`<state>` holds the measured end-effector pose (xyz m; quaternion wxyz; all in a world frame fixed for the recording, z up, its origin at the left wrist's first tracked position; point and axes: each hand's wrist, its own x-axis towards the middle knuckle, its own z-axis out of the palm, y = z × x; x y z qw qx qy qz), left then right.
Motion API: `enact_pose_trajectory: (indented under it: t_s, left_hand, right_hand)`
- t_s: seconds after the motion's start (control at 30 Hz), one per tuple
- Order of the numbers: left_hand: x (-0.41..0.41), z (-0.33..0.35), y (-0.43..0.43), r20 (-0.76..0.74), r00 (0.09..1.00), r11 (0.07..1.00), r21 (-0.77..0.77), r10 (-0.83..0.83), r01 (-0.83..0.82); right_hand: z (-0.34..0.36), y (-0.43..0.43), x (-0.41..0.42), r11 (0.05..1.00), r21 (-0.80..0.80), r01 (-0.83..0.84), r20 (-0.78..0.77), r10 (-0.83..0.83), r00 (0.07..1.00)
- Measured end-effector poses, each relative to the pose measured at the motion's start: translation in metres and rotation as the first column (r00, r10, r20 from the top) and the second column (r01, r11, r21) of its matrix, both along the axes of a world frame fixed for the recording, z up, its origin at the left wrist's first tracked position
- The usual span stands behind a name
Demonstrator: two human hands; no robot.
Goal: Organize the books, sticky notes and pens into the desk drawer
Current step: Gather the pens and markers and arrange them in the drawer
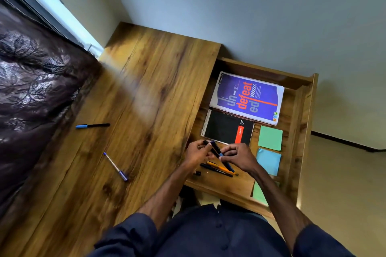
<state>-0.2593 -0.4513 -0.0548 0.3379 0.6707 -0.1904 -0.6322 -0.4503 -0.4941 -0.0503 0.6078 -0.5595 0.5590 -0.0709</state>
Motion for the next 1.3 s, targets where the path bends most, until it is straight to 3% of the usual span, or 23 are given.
enact_pose_trajectory:
  t_s: [0.1, 0.2, 0.33, 0.43, 0.9, 1.3]
  left_hand:
    - [0.001, -0.005, -0.001, -0.001, 1.0, 1.0, 0.016, -0.012, 0.012]
    - [0.002, -0.013, -0.002, 0.131, 0.987, 0.996, 0.024, -0.092, 0.089]
    - [0.0, -0.025, -0.003, 0.452, 0.852, 0.964, 0.09, -0.263, 0.25]
    - [0.0, -0.026, -0.004, 0.537, 0.768, 0.935, 0.143, -0.348, 0.323]
    - [0.007, -0.023, 0.02, 0.522, 0.782, 0.94, 0.155, -0.34, 0.305]
    - [0.005, -0.022, 0.027, 0.489, 0.802, 0.94, 0.163, -0.342, 0.301]
  right_hand:
    - [-0.006, -0.002, -0.004, 1.0, -0.02, 0.007, -0.027, -0.007, 1.0]
    - [-0.014, -0.001, -0.008, 0.997, -0.073, -0.001, -0.09, -0.006, 0.996]
    - [-0.038, 0.005, -0.017, 0.99, -0.134, -0.044, -0.236, 0.011, 0.972]
    - [-0.053, 0.012, -0.02, 0.98, -0.174, -0.095, -0.351, 0.028, 0.936]
    - [-0.077, 0.031, -0.009, 0.916, -0.215, -0.338, -0.511, 0.189, 0.839]
    - [-0.078, 0.031, -0.02, 0.906, -0.186, -0.379, -0.539, 0.229, 0.811]
